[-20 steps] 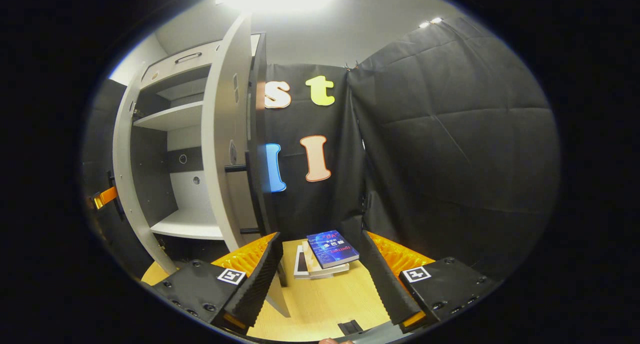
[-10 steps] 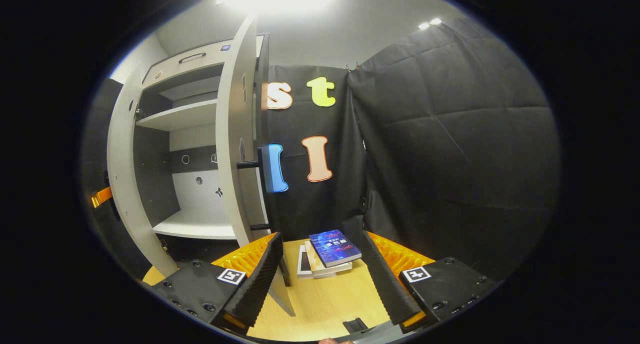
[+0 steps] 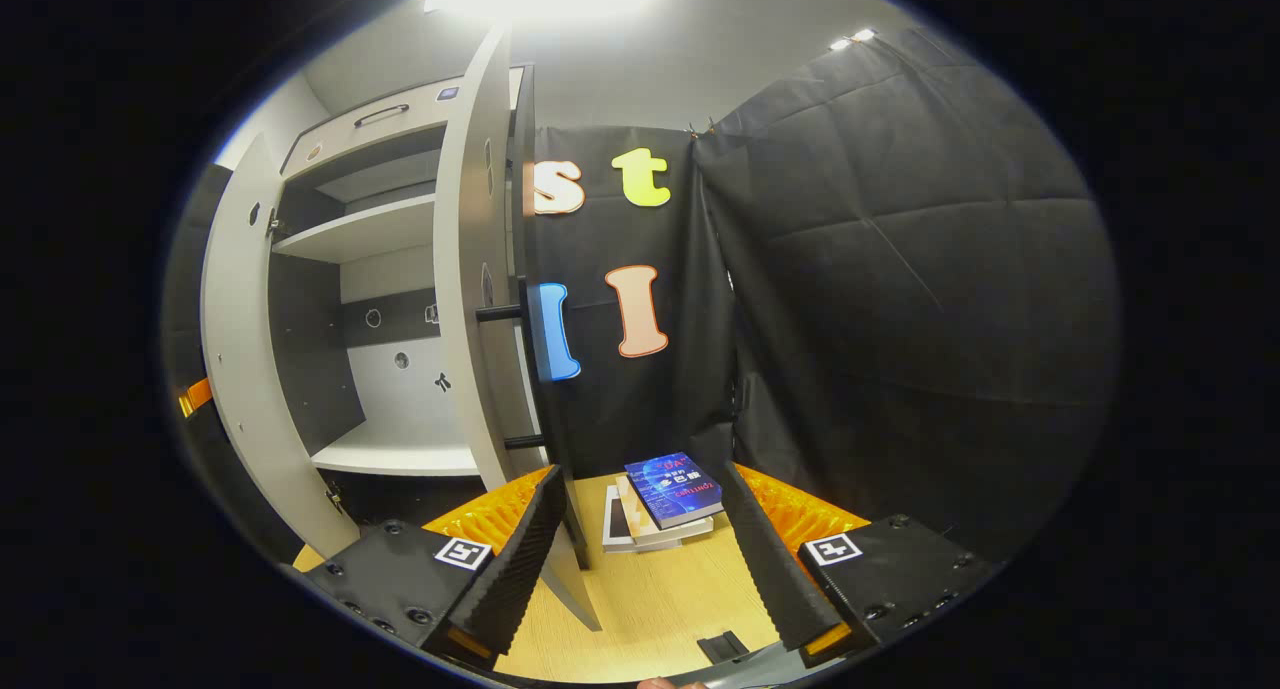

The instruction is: Open the right door of the double-door shoe cabinet with the right hand, and open the left door with the left hand.

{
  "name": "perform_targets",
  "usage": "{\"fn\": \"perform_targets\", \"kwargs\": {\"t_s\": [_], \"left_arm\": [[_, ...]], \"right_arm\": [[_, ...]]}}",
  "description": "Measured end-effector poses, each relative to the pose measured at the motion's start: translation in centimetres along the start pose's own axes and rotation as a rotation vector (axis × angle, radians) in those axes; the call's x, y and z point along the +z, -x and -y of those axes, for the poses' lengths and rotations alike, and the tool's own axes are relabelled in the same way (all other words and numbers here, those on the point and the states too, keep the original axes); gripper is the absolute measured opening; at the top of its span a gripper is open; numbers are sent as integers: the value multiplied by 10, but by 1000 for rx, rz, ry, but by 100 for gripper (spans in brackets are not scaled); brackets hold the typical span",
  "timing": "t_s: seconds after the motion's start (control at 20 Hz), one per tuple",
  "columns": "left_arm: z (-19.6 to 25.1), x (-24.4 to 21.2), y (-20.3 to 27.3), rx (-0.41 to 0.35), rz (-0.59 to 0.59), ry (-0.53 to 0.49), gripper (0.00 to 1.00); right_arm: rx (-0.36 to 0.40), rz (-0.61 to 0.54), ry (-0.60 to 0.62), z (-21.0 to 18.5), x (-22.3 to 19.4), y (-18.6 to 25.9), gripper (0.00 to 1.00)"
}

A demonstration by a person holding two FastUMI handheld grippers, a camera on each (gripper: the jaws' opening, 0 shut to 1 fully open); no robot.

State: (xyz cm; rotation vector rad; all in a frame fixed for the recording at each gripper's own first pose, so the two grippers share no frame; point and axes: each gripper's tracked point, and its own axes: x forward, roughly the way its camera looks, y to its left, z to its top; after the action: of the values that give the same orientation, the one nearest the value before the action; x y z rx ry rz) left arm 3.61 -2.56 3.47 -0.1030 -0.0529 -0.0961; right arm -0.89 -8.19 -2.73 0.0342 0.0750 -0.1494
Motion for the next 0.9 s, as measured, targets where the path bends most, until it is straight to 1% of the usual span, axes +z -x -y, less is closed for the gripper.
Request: {"fn": "perform_targets", "kwargs": {"t_s": [0.05, 0.25, 0.35, 0.4, 0.5, 0.55, 0.6, 0.65, 0.75, 0.9], "left_arm": [[-3, 1, 1, 4, 3, -1, 2], [-12, 3, 2, -26, 14, -1, 2], [-20, -4, 5, -26, -15, -9, 2], [-29, -7, 10, -13, -31, -11, 2], [-51, -5, 10, 42, -30, 4, 2], [-46, -5, 12, 6, -40, 53, 2], [-30, -5, 14, -38, -36, 107, 2], [-23, -3, 14, -43, -29, 122, 1], [-26, -5, 18, -28, -33, 105, 1], [-35, 1, 18, -8, -7, 110, 1]], "right_arm": [[3, 1, 3, -1, 1, -1, 98], [17, -1, -1, -7, 1, -5, 98], [18, -2, -3, -9, 2, -6, 98], [19, -3, -6, -10, 1, -4, 98], [23, 1, -20, -13, 5, -5, 98], [24, 6, -27, -14, 8, -6, 98], [27, 11, -34, -15, 11, -7, 98], [30, 15, -45, -15, 14, -7, 98], [55, 22, -81, -22, 23, -4, 98], [79, 76, -139, -23, 52, 2, 98]]}}
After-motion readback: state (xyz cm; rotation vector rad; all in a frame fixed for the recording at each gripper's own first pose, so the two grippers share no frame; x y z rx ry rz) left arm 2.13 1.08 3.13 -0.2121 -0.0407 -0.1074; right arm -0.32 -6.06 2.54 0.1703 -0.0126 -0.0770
